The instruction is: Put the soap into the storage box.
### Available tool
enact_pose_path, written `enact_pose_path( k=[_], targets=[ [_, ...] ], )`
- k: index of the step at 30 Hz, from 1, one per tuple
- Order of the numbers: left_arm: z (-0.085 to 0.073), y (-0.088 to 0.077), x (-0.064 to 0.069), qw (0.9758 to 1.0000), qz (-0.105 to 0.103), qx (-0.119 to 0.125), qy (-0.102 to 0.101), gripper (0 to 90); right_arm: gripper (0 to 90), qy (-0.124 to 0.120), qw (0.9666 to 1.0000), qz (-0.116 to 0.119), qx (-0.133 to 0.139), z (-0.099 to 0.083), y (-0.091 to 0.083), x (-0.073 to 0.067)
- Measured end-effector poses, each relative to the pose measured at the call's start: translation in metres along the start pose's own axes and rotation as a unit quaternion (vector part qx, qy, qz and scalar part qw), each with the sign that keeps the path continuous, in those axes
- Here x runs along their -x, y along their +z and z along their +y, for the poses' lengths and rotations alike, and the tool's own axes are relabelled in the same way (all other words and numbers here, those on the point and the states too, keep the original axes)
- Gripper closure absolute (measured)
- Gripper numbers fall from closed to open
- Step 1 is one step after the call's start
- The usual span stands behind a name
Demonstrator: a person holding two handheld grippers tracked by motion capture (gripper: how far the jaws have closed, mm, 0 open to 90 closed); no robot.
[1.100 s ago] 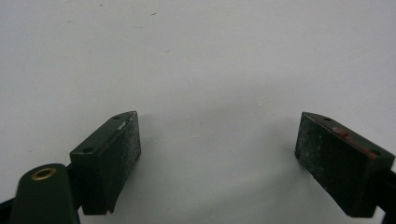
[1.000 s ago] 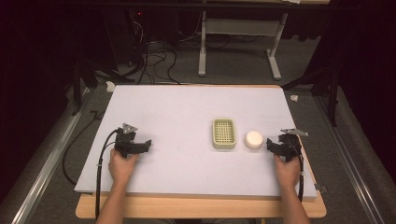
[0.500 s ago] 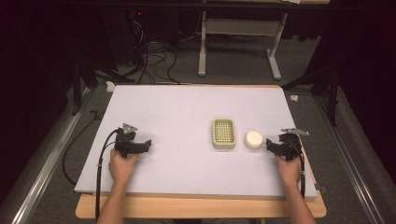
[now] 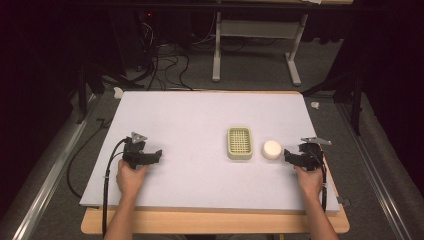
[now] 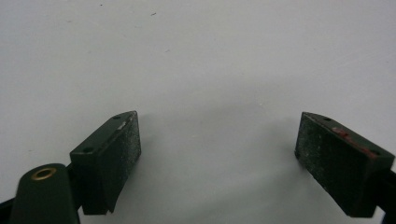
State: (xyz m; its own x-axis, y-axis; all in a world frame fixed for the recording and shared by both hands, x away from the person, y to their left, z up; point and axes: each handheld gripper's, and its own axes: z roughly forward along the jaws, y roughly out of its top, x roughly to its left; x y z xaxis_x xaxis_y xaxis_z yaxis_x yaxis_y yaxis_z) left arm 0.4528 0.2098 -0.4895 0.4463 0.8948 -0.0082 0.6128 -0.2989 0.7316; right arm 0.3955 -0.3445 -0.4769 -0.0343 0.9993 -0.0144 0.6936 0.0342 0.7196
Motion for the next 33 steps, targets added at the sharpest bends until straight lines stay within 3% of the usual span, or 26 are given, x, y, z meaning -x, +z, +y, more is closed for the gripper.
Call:
enact_pose_path(
  k=[8, 17, 27, 33],
  targets=[
    [0.0, 0.0, 0.0, 1.0, -0.001, -0.001, 0.0, 14.7, 20.6, -0.007, 0.9998, 0.004, 0.018, 0.002, -0.014, 0.004],
    [0.0, 0.0, 0.0, 1.0, -0.001, -0.001, -0.001, 14.8, 21.7, 0.003, 0.9993, 0.009, 0.037, 0.0, -0.029, 0.005],
    [0.0, 0.0, 0.0, 1.0, -0.001, -0.001, -0.001, 14.8, 21.8, 0.002, 0.9979, 0.028, 0.058, -0.007, -0.046, 0.004],
    [0.0, 0.0, 0.0, 1.0, -0.001, -0.001, -0.001, 14.7, 21.6, -0.01, 0.9971, 0.04, 0.064, -0.013, -0.055, 0.0]
  ],
)
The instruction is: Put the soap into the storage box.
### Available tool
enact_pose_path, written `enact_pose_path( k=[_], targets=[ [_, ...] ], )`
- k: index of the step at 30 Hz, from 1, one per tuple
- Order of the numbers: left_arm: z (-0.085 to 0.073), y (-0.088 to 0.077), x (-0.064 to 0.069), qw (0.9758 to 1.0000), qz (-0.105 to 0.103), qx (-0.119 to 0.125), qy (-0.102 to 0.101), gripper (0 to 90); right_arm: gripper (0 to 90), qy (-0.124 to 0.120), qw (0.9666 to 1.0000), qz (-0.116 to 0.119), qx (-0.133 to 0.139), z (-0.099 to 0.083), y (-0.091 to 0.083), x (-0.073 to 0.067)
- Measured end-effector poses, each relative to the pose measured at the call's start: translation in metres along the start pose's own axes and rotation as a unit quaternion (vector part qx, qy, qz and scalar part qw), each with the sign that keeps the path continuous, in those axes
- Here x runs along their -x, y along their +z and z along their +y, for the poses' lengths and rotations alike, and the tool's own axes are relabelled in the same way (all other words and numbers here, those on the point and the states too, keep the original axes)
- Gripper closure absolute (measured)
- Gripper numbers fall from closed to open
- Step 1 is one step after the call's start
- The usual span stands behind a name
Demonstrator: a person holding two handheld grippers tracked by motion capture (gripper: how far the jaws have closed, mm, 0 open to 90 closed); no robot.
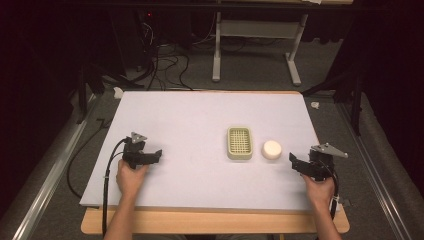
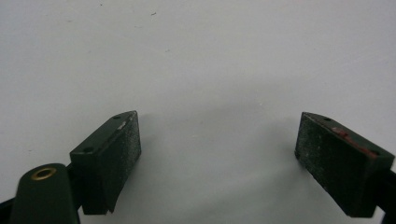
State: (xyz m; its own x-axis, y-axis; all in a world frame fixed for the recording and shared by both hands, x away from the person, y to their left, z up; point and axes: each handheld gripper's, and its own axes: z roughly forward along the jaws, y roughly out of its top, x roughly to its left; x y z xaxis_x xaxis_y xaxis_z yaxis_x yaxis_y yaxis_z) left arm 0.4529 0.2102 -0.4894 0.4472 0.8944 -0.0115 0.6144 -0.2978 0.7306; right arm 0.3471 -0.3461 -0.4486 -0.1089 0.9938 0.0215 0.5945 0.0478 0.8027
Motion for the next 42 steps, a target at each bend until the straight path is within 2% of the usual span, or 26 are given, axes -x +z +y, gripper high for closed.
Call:
enact_pose_path(
  k=[7, 15, 27, 42],
  targets=[
    [0.0, 0.0, 0.0, 1.0, 0.0, 0.0, 0.0, 14.8, 21.2, -0.005, 0.9998, 0.017, 0.011, -0.003, -0.009, -0.01],
    [0.0, 0.0, 0.0, 1.0, 0.0, 0.0, 0.0, 14.8, 21.0, -0.021, 0.9991, 0.035, 0.014, 0.0, -0.009, -0.024],
    [0.0, 0.0, 0.0, 1.0, 0.001, 0.001, 0.001, 14.9, 21.2, -0.046, 0.9979, 0.045, -0.002, 0.013, 0.01, -0.045],
    [0.0, 0.0, 0.001, 1.0, 0.002, 0.001, 0.002, 14.9, 14.2, -0.052, 0.9975, 0.045, -0.019, 0.021, 0.028, -0.05]
  ],
)
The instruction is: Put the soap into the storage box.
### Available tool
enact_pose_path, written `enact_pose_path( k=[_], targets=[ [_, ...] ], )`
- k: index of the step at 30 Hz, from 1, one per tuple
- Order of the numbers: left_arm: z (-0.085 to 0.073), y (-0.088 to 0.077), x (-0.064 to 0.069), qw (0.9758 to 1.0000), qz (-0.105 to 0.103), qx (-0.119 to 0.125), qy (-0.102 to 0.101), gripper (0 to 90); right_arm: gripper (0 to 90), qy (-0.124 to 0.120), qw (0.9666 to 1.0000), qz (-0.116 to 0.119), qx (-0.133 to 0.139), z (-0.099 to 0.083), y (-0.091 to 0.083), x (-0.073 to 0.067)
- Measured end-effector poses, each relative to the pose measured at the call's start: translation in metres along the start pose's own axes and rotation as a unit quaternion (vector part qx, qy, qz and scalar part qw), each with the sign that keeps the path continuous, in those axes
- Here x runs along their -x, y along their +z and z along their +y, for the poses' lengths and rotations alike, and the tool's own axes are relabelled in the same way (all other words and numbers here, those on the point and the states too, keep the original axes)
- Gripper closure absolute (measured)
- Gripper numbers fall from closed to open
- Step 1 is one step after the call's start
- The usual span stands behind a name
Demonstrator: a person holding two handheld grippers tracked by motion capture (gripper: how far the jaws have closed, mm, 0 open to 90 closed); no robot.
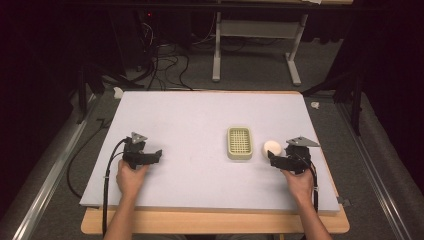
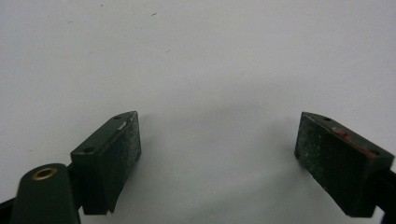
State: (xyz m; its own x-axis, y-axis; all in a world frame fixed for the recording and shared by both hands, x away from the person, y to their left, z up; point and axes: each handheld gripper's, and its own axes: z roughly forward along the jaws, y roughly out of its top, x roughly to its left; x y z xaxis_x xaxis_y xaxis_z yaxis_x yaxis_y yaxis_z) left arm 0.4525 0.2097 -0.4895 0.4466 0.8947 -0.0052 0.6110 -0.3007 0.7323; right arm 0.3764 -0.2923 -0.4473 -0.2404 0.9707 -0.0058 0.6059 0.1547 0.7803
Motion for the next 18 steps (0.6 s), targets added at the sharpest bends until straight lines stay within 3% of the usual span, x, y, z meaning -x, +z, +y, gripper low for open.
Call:
enact_pose_path(
  k=[12, 18],
  targets=[
    [0.0, 0.0, 0.0, 1.0, 0.0, 0.0, 0.0, 14.9, 14.0, -0.007, 0.9998, 0.001, -0.018, 0.006, 0.017, -0.005],
    [0.0, 0.0, 0.0, 1.0, 0.0, 0.0, 0.0, 15.0, 14.0, 0.002, 0.9996, 0.002, -0.03, 0.004, 0.026, -0.004]
  ],
)
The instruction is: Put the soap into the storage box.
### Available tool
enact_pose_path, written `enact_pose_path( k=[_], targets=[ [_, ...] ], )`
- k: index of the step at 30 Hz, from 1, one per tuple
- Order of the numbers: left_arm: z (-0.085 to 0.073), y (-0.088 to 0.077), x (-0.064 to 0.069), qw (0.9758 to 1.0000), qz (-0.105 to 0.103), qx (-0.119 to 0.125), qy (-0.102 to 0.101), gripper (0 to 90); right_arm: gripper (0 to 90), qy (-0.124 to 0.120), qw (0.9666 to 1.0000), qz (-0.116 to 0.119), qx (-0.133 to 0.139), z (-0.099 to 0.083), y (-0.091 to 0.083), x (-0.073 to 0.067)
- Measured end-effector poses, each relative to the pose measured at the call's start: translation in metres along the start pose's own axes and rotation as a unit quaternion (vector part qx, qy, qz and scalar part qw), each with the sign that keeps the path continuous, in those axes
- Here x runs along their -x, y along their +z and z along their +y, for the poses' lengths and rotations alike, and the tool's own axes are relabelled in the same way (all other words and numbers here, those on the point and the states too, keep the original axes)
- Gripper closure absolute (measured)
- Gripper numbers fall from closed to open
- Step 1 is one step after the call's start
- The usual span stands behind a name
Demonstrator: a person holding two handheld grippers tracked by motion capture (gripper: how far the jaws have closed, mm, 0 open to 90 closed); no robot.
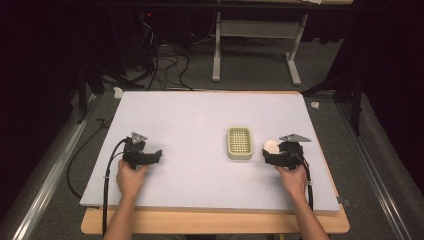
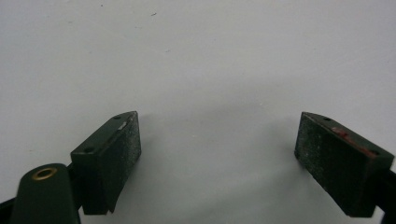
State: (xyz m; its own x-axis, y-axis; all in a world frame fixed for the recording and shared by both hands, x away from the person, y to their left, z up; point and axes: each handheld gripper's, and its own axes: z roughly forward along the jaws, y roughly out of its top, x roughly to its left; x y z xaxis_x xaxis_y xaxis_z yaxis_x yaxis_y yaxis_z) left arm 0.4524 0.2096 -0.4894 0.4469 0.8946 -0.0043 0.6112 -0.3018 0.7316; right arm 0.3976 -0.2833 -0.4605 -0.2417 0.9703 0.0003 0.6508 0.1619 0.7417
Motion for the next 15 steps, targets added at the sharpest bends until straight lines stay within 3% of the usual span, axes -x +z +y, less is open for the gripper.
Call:
enact_pose_path(
  k=[15],
  targets=[
    [0.0, 0.0, 0.0, 1.0, 0.0, 0.001, -0.001, 15.0, 15.1, 0.003, 0.9998, -0.009, -0.018, -0.002, 0.016, 0.0]
  ],
)
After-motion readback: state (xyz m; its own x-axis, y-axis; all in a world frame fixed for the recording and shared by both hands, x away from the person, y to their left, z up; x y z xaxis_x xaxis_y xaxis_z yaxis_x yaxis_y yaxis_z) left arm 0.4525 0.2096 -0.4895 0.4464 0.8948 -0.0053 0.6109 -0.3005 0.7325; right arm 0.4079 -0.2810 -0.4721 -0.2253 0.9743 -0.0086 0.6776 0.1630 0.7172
